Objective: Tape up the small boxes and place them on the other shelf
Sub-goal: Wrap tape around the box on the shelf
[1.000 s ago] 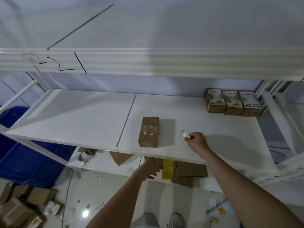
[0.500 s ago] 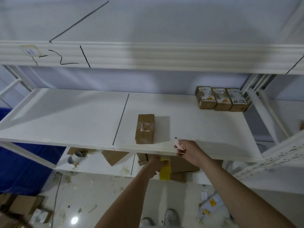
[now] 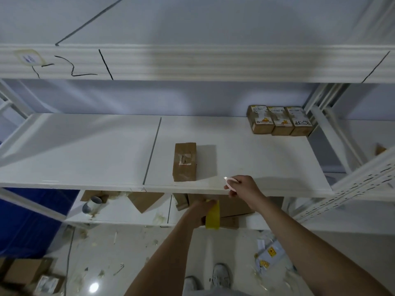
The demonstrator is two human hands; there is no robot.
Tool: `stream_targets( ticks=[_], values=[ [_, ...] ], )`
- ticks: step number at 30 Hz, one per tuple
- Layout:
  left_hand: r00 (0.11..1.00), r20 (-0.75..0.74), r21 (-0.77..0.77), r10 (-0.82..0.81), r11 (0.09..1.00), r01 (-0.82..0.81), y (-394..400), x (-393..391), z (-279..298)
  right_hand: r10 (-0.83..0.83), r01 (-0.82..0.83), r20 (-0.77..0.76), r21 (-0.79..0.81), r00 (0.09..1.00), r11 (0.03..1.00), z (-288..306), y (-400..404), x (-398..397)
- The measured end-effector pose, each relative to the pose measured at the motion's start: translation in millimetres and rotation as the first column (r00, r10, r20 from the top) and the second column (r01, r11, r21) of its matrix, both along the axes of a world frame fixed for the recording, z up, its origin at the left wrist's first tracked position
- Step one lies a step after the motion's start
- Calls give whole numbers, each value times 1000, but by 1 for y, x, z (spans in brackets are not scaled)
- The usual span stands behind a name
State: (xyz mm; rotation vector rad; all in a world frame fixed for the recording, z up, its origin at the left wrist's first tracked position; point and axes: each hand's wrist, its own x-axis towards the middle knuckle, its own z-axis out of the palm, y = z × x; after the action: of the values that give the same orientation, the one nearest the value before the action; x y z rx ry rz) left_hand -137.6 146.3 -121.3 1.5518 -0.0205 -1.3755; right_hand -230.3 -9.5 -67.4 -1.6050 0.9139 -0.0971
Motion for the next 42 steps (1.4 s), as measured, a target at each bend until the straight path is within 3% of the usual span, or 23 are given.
stream_targets(
  ticks=[5,10,20,27,34,42],
  values=[
    [999,-46,8,-2,1000,3,1,4,-2,26,-28,-41,-47,999,998,-1,2,0],
    [993,-92,113,69,992,-58,6,-6,-9,37,-43,-73,-77,997,996,0,5,2],
    [994,-93,19,-57,998,59,19,-1,-10,114,-138,-151,-161,982,977,-1,22,8],
    [989,-140,24,-45,998,49,23,-4,-9,181,-230,-216,-228,960,946,3,27,11],
    [991,-128,142,-35,988,54,26,-9,-9,270,-342,-258,-294,928,893,2,31,7],
    [987,-100,148,123,983,-108,28,-15,-2,329,-430,-305,-370,894,824,-3,49,7]
  ],
)
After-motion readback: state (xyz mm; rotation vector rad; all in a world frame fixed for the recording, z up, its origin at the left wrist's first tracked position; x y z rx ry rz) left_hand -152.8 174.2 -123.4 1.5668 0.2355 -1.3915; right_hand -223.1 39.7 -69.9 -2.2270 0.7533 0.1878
